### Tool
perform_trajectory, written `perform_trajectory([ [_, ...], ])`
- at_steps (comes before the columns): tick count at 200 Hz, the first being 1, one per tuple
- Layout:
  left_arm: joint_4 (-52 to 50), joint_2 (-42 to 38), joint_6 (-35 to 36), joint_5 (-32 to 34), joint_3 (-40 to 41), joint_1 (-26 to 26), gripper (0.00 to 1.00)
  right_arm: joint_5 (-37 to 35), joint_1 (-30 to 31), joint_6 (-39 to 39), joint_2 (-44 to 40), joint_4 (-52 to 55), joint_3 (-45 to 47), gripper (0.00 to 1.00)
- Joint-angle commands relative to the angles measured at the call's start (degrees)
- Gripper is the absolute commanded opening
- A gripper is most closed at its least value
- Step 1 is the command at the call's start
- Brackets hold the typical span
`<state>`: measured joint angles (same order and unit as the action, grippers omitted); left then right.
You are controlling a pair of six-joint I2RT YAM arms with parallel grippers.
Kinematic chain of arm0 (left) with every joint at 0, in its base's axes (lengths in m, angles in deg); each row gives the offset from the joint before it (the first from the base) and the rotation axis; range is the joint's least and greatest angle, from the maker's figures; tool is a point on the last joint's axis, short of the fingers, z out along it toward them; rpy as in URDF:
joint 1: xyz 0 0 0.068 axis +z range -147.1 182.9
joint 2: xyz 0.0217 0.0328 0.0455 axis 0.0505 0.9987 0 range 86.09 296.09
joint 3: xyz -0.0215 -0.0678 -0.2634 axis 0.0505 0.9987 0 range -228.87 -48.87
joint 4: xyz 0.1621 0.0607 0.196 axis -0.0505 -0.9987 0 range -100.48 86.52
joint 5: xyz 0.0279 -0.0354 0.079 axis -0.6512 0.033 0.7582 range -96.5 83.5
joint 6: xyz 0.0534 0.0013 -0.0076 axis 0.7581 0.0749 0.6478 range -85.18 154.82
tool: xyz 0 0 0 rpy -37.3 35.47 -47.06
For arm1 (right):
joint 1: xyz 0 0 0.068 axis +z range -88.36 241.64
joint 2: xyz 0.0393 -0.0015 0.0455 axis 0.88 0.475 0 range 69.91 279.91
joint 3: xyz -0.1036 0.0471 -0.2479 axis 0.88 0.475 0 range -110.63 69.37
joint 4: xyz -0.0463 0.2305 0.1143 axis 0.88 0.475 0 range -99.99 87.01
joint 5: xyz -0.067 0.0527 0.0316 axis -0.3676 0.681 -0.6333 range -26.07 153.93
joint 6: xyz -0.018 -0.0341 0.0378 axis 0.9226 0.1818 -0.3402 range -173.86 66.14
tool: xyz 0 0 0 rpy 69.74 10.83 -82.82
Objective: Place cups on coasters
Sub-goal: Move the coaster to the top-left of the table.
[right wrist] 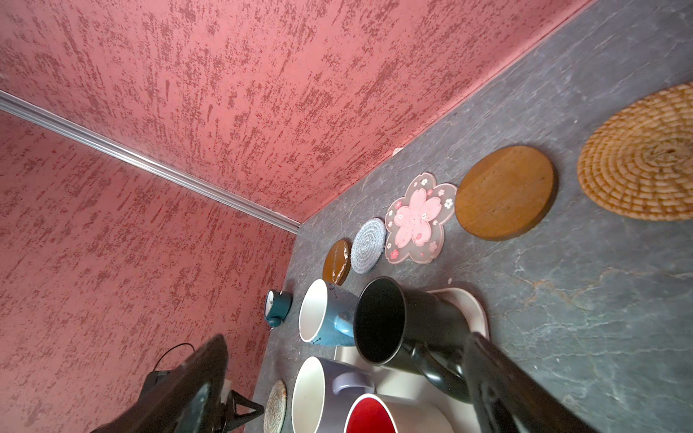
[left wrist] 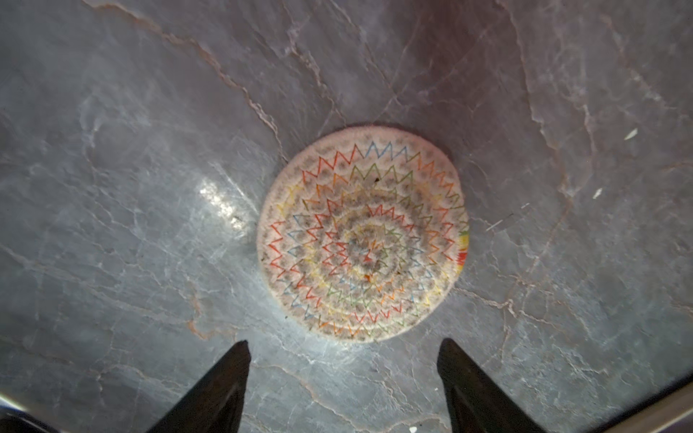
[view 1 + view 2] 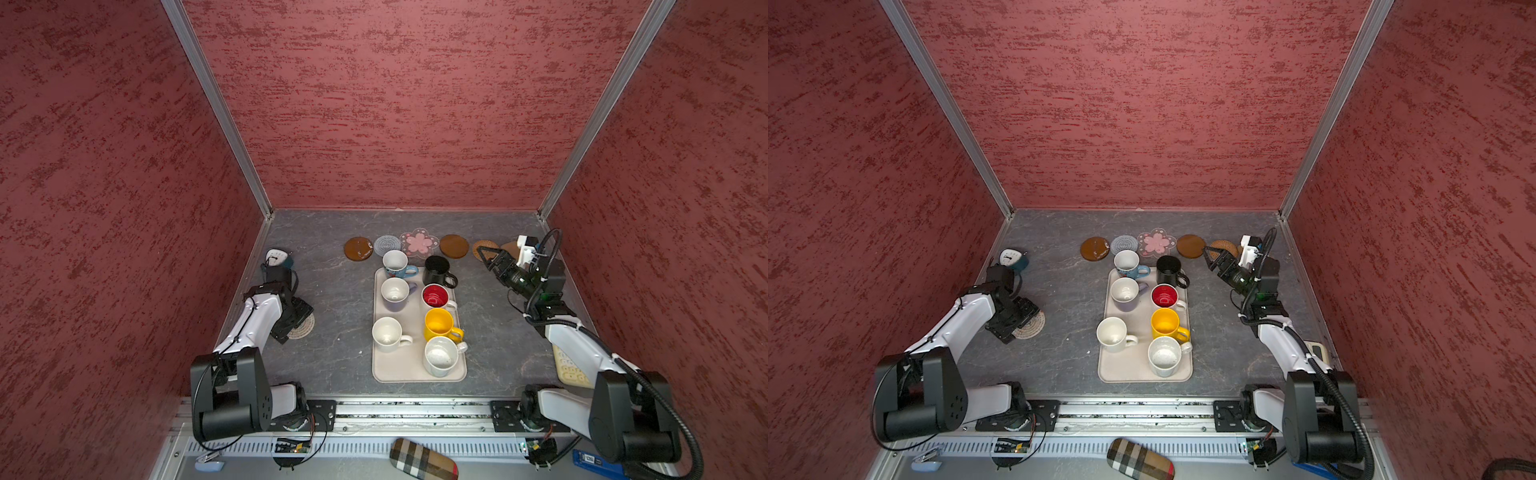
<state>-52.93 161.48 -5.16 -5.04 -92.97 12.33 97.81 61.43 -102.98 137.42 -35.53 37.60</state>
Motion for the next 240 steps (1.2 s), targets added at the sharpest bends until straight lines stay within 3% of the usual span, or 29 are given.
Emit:
perform_trajectory([
  [1, 2.03, 2.11, 0.48, 1.43, -1.06, 0.59, 0.76, 0.09, 0.19, -1.61, -1.19, -3.7, 0.88, 0.99],
  [73, 3.63, 7.75, 2.02, 2.54, -3.58, 0.59, 0.63, 0.03, 0.2, -1.69, -1.6, -3.66, 1.05, 0.99],
  [178, 7.14, 15.25, 2.57, 1.28, -5.68, 0.5, 0.52, 0.04, 0.21, -2.04, -0.71, -5.18, 1.65, 0.99],
  [240, 9.09, 21.58, 0.98, 0.94, -8.9, -2.32, 0.51, -0.35, 0.2, -1.47, -0.49, -4.83, 1.63, 0.99],
])
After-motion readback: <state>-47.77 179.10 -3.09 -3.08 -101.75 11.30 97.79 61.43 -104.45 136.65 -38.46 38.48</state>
